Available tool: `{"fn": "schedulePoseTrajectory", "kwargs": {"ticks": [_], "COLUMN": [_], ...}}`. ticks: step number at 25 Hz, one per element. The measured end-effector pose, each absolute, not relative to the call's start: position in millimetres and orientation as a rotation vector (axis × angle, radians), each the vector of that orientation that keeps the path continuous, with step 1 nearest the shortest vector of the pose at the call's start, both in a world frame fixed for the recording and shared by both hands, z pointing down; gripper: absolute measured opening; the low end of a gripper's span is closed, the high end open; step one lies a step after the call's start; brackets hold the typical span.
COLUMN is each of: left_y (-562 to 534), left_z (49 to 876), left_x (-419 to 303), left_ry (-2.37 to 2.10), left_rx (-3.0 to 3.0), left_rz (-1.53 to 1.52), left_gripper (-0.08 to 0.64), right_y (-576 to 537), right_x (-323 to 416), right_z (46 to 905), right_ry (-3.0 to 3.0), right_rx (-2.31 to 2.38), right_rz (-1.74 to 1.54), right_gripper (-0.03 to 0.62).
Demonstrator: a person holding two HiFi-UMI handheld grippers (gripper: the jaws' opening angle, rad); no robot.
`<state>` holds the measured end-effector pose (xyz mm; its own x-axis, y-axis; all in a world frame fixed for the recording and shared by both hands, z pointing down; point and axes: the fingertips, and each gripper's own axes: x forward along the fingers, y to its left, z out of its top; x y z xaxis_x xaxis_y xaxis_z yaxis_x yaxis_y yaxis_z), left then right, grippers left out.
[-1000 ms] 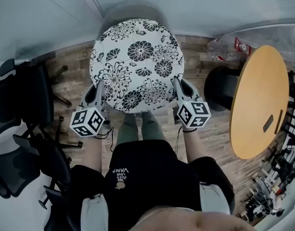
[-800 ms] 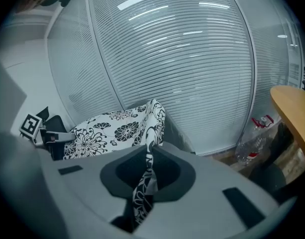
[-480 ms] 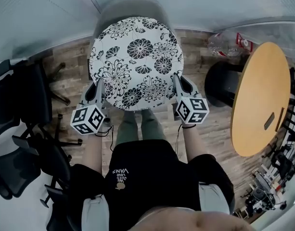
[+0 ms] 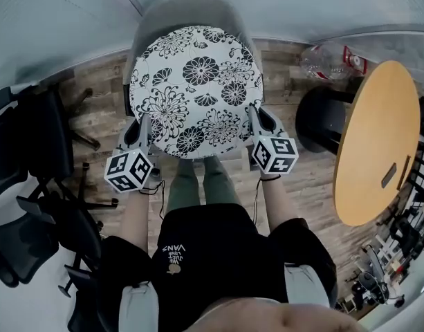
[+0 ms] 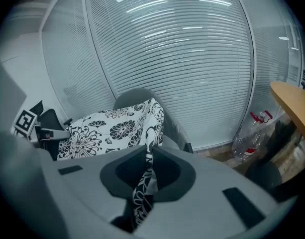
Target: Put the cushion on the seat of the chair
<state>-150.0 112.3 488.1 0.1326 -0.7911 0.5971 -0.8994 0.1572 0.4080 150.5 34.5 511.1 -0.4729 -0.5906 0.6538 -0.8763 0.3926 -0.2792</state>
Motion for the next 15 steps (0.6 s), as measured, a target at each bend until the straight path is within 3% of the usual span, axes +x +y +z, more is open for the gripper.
{"fn": "schedulePoseTrajectory", "kwargs": {"ticks": [15], "left_y": [114], "left_z": [497], "left_x": [-149], "left_ry": [-1.668], "left_rx": [1.623], "left_rz": [0.163], "left_gripper": [0.043], "right_y": [31], "right_x": [153], "right_z": [525], "right_ry": [-2.161], "right_rx": [1.269], "right_rz": [0.846], "right_gripper": [0.035]}}
